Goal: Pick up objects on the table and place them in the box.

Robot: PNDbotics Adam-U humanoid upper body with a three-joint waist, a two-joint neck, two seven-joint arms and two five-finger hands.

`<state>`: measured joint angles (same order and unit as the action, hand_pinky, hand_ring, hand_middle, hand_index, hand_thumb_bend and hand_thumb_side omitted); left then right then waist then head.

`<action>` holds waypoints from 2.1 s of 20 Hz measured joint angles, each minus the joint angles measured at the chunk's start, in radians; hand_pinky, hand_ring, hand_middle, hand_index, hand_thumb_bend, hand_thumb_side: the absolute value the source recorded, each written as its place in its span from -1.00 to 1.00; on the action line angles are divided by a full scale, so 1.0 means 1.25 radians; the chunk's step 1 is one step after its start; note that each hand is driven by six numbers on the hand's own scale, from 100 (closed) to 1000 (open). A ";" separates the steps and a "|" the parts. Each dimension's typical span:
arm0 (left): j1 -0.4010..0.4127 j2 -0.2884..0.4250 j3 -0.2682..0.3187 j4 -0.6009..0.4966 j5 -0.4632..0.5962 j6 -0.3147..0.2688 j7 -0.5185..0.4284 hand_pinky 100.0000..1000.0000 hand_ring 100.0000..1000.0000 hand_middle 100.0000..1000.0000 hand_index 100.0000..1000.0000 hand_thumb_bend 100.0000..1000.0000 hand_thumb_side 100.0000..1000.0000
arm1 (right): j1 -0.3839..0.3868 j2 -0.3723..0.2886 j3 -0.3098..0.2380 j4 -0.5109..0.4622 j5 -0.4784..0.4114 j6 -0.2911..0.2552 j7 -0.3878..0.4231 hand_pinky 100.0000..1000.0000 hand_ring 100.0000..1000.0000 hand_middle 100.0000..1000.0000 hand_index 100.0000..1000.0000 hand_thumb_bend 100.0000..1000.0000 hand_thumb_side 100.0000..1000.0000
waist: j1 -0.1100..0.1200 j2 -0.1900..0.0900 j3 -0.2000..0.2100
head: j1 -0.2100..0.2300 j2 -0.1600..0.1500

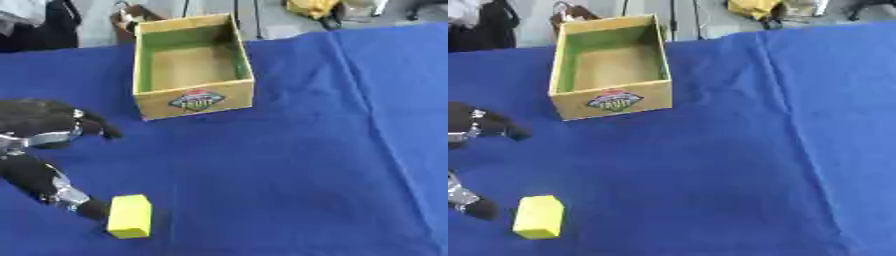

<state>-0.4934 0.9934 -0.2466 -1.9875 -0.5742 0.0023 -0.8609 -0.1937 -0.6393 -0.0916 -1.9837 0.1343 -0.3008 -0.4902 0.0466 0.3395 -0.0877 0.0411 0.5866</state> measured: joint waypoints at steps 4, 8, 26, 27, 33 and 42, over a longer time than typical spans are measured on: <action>0.006 0.000 -0.012 0.000 0.012 0.005 -0.009 0.61 0.59 0.42 0.90 0.45 1.00 | 0.000 0.000 0.000 0.000 0.000 0.003 0.001 0.41 0.40 0.37 0.56 -1.00 0.26 | 0.000 0.000 0.001 | 0.000 0.000; 0.007 -0.001 -0.022 0.000 0.025 0.013 -0.011 0.53 0.54 0.40 0.88 0.36 1.00 | 0.000 0.000 0.000 0.000 0.000 0.005 0.002 0.41 0.40 0.36 0.56 -1.00 0.25 | 0.000 0.000 0.002 | 0.000 -0.002; 0.001 -0.036 -0.092 0.000 -0.020 0.093 0.040 0.40 0.44 0.44 0.96 0.16 0.83 | 0.000 0.000 0.000 0.000 0.000 0.013 0.002 0.41 0.39 0.34 0.56 -1.00 0.25 | 0.005 0.000 0.008 | 0.000 -0.002; 0.001 -0.036 -0.095 0.000 -0.025 0.093 0.040 0.40 0.44 0.44 0.97 0.16 0.82 | 0.000 0.000 0.000 0.000 0.000 0.014 0.002 0.41 0.38 0.34 0.56 -1.00 0.25 | 0.005 0.000 0.008 | -0.001 -0.002; 0.009 -0.043 -0.111 0.000 -0.046 0.095 0.028 0.42 0.47 0.49 1.00 0.16 0.80 | 0.000 0.001 0.000 0.000 -0.003 0.016 0.005 0.41 0.38 0.33 0.55 -1.00 0.24 | 0.005 0.000 0.008 | -0.002 -0.002; 0.032 -0.043 -0.135 0.000 -0.094 0.104 0.017 0.39 0.48 0.55 0.98 0.09 0.76 | -0.002 0.008 0.001 0.000 -0.004 0.019 0.007 0.42 0.37 0.32 0.54 -1.00 0.23 | 0.005 0.006 0.002 | -0.002 -0.007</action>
<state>-0.4533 0.9392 -0.4156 -1.9876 -0.6921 0.1320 -0.8393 -0.1960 -0.6297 -0.0906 -1.9837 0.1296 -0.2771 -0.4810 0.0529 0.3464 -0.0854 0.0391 0.5782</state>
